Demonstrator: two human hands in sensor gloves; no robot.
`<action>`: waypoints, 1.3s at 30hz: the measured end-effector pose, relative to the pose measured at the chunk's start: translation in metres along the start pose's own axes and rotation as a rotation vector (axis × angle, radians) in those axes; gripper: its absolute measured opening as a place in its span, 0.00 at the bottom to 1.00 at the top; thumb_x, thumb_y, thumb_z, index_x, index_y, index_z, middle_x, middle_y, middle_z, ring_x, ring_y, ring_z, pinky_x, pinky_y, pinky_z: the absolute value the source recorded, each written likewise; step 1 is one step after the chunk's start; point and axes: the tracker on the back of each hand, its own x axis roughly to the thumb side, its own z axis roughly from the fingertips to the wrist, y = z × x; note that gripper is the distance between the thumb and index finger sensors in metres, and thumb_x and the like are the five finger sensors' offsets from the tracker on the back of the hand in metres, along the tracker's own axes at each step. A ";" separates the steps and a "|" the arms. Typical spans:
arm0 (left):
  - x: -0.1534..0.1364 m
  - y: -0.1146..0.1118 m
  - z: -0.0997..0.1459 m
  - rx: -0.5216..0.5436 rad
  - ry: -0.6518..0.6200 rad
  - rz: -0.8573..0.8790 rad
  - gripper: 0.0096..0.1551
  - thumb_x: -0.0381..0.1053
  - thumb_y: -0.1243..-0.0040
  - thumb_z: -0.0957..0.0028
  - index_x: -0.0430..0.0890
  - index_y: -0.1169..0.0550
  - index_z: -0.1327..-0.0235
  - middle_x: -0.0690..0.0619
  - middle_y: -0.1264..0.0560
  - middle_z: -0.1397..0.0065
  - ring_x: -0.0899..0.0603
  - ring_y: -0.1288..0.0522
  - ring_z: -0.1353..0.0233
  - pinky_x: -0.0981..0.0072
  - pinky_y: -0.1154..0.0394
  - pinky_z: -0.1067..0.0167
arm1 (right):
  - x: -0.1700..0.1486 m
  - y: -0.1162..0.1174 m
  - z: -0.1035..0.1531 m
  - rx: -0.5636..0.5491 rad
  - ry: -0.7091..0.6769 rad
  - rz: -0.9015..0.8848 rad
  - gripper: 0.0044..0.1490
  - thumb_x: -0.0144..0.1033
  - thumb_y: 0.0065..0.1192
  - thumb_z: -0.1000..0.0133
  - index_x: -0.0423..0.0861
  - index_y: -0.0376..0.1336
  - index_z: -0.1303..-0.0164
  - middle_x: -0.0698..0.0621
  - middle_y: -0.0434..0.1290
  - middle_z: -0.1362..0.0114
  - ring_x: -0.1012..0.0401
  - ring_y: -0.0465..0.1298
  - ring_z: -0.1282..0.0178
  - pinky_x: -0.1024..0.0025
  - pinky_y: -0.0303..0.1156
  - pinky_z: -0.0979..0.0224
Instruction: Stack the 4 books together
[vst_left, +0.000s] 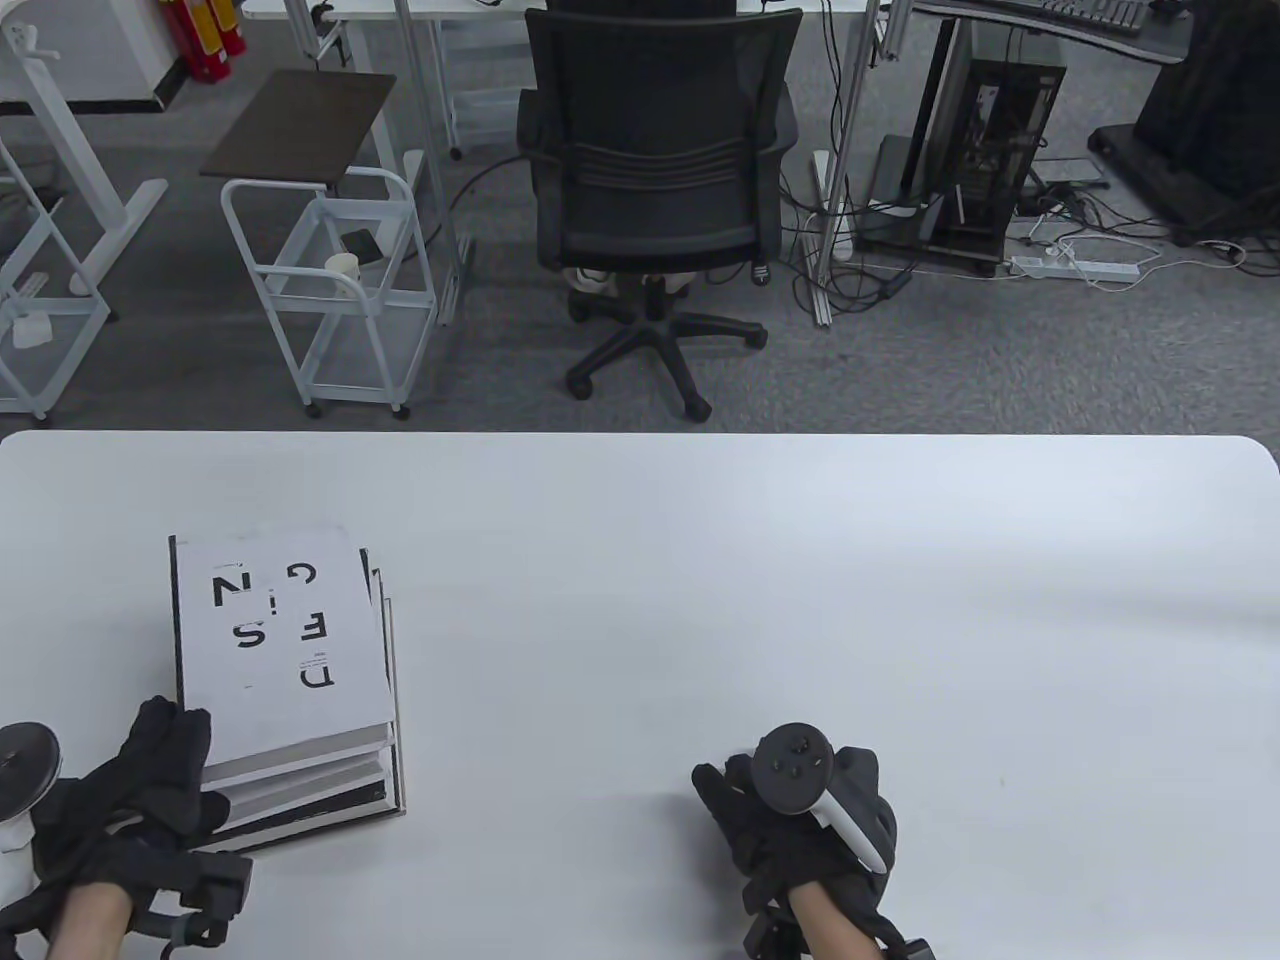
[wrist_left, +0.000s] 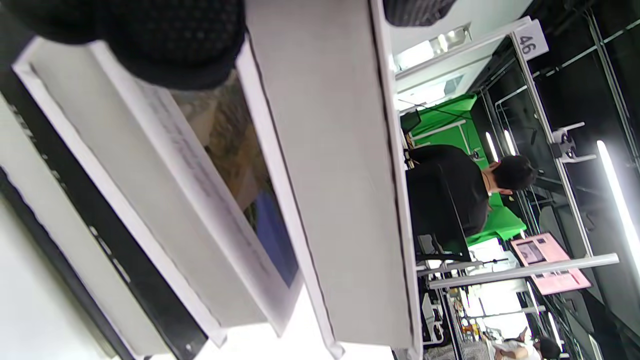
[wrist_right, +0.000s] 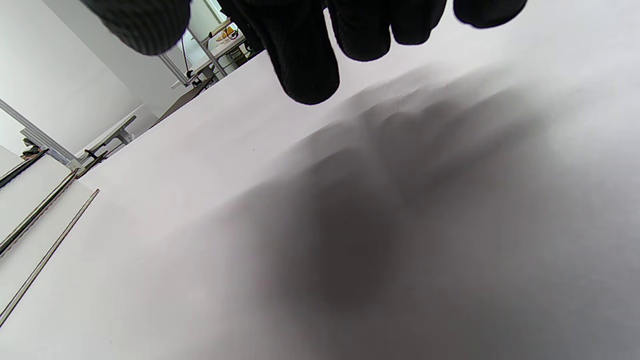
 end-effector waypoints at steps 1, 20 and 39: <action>-0.002 0.001 -0.001 0.003 0.008 0.003 0.43 0.55 0.52 0.44 0.34 0.50 0.24 0.30 0.32 0.35 0.37 0.21 0.58 0.36 0.27 0.52 | 0.000 0.000 0.000 0.000 0.000 0.000 0.46 0.63 0.43 0.33 0.37 0.62 0.22 0.32 0.54 0.15 0.33 0.52 0.18 0.35 0.57 0.21; -0.026 0.010 0.000 0.051 0.075 0.012 0.41 0.54 0.50 0.44 0.35 0.44 0.23 0.31 0.40 0.28 0.35 0.21 0.53 0.35 0.28 0.48 | 0.002 0.000 0.000 0.011 -0.012 0.001 0.46 0.63 0.43 0.33 0.37 0.62 0.22 0.32 0.54 0.15 0.33 0.53 0.19 0.35 0.57 0.21; -0.011 0.046 -0.007 0.059 -0.062 0.078 0.48 0.63 0.39 0.49 0.46 0.41 0.20 0.38 0.43 0.20 0.29 0.38 0.26 0.30 0.45 0.29 | 0.008 -0.001 0.004 -0.025 -0.043 0.027 0.45 0.62 0.44 0.33 0.37 0.62 0.22 0.32 0.55 0.16 0.33 0.53 0.19 0.36 0.58 0.21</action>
